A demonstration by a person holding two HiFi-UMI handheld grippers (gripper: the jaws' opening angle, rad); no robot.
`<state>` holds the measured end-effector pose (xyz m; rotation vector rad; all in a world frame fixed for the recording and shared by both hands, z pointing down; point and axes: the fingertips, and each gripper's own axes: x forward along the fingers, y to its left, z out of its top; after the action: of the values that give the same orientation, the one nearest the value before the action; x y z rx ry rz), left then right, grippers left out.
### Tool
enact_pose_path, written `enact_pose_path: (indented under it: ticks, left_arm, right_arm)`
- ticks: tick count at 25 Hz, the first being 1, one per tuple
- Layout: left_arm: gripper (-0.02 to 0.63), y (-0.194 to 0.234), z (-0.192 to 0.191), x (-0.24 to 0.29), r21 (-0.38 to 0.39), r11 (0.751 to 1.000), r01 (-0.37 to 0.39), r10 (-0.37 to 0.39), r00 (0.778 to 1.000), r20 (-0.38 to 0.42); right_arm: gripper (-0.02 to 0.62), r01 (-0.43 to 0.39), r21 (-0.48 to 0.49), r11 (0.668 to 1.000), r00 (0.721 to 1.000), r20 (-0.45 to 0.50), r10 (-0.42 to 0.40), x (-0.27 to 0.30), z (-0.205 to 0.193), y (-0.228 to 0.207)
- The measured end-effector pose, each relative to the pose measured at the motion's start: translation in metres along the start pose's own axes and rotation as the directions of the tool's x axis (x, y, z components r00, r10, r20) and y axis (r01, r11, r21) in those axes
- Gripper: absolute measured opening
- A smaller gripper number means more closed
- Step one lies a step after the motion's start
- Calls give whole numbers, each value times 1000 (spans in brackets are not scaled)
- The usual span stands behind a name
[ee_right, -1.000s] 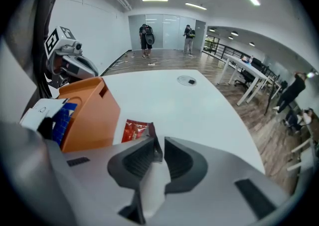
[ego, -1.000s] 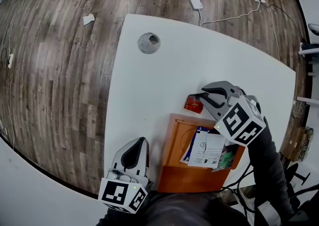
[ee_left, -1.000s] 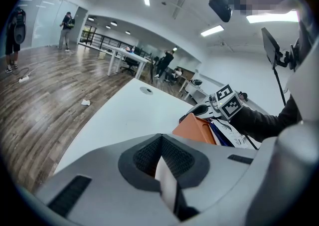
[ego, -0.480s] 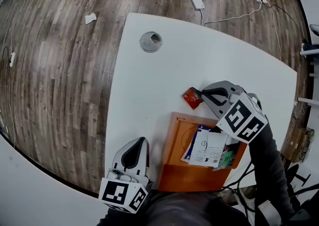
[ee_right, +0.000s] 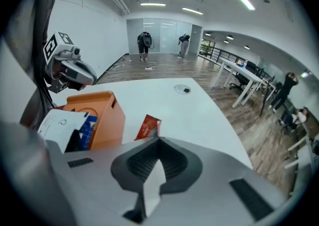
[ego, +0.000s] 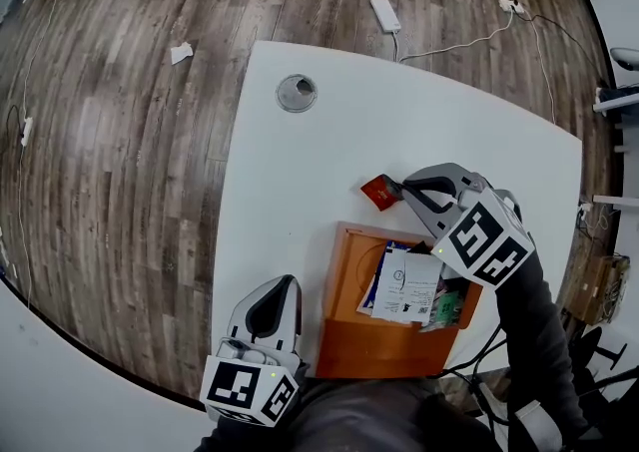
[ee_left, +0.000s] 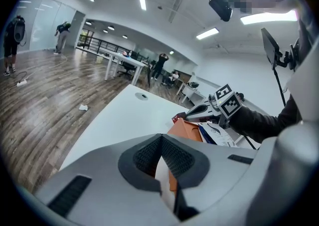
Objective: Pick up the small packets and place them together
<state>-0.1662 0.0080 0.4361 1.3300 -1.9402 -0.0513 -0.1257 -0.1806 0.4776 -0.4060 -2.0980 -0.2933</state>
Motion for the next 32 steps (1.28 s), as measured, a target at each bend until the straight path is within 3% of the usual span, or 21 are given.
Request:
enact_pose_path:
  ticks: [16,24,32]
  left_arm:
    - [0,-50,26,-35,127,979,158,-168,983,79]
    - [0,-75,28,-70,200,947,253,-278,954,110]
    - [0,-102,24,-99,295,894,337,-383,916,117]
  right_arm:
    - [8,218,13,976,974,55,-218,-93,36,16]
    - [8,329,22,944,941,70,-330,-145,55,55]
    - [8,396,50,917,912,90,-399,-174,66,104]
